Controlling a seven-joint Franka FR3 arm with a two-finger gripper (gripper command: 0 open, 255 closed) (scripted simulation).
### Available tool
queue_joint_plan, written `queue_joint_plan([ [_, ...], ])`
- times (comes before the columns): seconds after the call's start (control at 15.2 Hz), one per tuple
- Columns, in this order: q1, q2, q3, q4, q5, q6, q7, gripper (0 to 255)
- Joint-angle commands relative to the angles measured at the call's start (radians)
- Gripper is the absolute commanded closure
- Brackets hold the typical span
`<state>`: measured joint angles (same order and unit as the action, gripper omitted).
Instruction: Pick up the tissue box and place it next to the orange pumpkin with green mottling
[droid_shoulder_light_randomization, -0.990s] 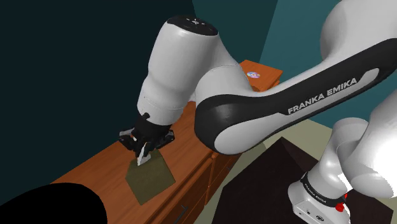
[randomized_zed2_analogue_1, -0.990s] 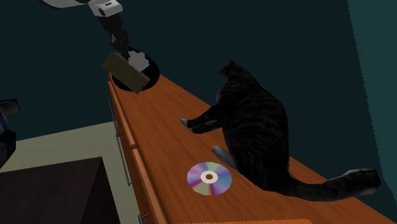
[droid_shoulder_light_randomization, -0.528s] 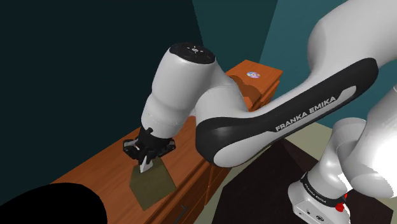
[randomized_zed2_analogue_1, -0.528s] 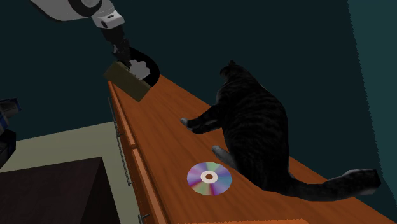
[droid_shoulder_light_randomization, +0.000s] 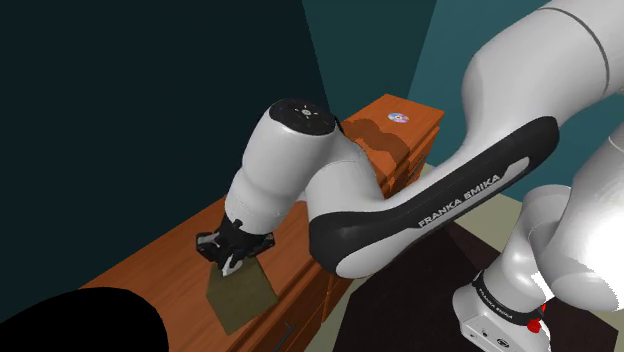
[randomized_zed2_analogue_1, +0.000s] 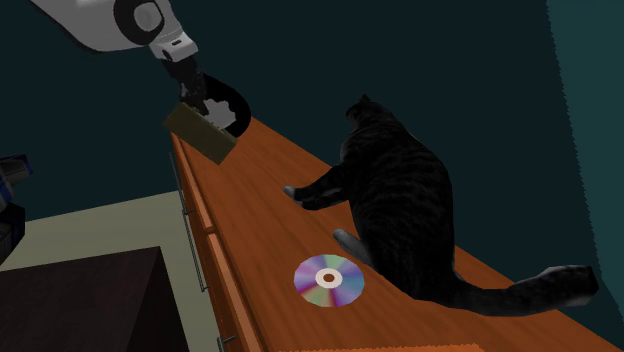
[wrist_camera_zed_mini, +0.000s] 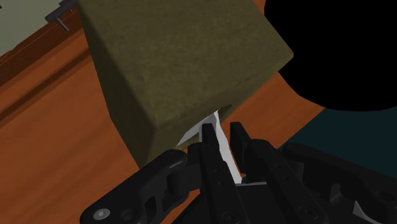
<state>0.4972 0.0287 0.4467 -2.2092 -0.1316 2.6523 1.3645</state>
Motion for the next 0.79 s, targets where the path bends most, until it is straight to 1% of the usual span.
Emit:
queue_joint_plan([
  [0.0,-0.001,0.027,-0.003,-0.018,-0.02,0.025,0.013,255],
  [0.26,0.001,0.062,-0.009,-0.035,-0.066,0.072,0.048,255],
  [0.73,0.003,0.062,-0.011,-0.035,-0.066,0.072,0.048,255],
])
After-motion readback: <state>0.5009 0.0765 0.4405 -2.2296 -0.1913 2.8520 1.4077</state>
